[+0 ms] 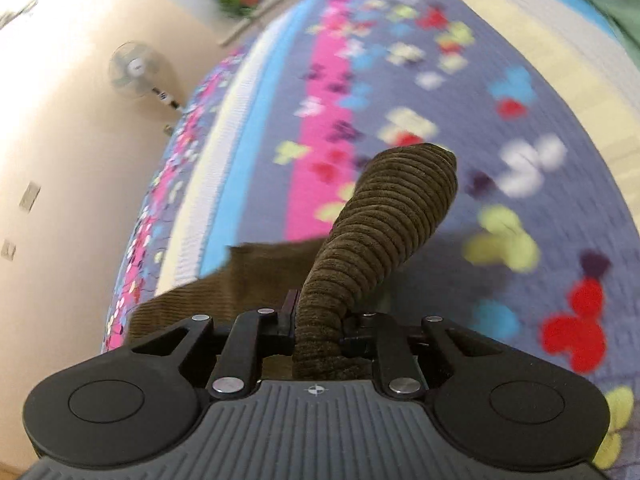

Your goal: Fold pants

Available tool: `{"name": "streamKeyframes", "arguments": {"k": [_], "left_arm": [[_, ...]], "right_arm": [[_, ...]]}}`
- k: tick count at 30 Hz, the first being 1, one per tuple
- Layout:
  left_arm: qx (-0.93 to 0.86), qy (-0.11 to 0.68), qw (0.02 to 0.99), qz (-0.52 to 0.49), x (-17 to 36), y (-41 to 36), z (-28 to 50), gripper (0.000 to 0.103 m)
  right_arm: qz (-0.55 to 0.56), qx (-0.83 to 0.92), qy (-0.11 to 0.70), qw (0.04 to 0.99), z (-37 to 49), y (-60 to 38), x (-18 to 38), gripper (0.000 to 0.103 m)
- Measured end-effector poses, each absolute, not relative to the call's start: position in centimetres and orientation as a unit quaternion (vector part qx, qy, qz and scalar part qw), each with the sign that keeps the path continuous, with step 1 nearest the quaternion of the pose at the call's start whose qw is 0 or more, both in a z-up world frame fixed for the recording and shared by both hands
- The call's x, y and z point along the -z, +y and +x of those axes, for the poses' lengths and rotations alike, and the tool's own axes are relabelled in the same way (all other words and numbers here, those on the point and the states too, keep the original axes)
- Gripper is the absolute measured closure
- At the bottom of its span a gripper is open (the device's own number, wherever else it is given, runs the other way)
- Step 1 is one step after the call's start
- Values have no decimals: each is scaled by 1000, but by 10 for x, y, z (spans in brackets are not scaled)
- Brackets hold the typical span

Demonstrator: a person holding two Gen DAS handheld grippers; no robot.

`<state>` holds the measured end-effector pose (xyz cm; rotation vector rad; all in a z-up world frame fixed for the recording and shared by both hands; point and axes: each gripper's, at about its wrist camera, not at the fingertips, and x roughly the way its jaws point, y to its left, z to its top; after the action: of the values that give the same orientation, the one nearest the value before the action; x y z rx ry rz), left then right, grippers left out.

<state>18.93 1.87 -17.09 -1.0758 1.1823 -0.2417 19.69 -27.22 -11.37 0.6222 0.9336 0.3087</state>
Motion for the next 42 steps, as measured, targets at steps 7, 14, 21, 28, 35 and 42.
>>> {"name": "streamKeyframes", "arguments": {"k": [7,14,21,28,35,42], "left_arm": [[104,467,681,-554,150,127,185,65],[66,440,655,-611,175,231,179,64],[21,450,626,-637,215,283,181,64],[28,443,603,-663,225,308,165,64],[30,443,585,-679,240,338,149,64],[45,433,578,-690,233,365,144,36]], "right_arm": [[208,-172,411,871,222,-157,34,85],[142,-214,422,870,243,-17,16,85],[99,-219,455,857,259,86,58,85],[71,-212,469,854,250,132,70,85],[39,-206,483,850,251,165,75,85],[36,-207,494,844,254,191,83,84]]}}
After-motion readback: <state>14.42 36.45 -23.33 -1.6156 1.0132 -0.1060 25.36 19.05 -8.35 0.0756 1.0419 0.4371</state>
